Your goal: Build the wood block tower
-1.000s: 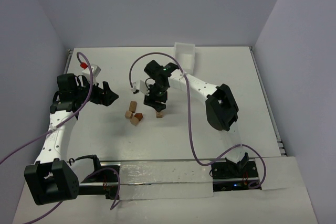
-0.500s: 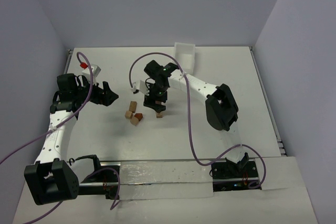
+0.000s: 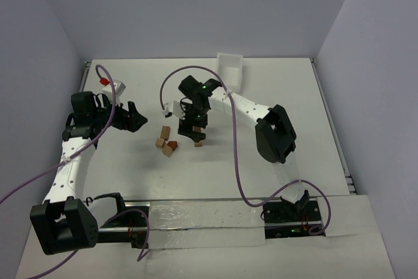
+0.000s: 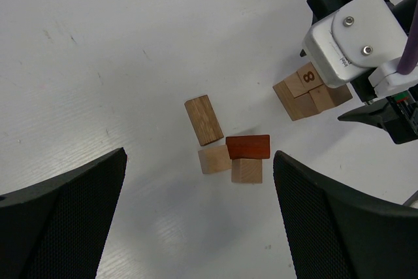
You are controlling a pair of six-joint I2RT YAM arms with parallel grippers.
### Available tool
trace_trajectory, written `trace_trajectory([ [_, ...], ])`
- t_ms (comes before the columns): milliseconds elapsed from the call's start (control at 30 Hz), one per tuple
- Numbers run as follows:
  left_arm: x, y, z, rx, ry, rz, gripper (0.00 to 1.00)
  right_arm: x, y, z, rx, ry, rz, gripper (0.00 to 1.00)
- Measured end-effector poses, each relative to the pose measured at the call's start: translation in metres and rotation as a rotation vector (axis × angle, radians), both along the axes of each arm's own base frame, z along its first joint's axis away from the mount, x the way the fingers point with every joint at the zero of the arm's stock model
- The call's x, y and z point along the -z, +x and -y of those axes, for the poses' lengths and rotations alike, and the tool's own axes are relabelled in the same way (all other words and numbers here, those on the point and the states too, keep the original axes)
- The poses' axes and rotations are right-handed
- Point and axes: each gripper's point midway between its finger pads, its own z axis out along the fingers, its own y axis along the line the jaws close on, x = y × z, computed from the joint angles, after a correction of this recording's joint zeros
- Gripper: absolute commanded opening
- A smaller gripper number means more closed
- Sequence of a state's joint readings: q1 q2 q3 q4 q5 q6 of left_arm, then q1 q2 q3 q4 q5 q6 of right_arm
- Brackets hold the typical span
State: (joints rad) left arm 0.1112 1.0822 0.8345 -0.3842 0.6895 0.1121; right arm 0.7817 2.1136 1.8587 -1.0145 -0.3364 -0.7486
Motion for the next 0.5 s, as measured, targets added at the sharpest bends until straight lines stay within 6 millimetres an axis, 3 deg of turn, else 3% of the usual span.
trace_trajectory([
  [500, 0.0002, 0.0002, -0.0001, 0.0, 0.0, 0.0, 0.99, 0.0004, -0.0015, -0.0012, -0.039, -0.004, 0.013, 0.83],
])
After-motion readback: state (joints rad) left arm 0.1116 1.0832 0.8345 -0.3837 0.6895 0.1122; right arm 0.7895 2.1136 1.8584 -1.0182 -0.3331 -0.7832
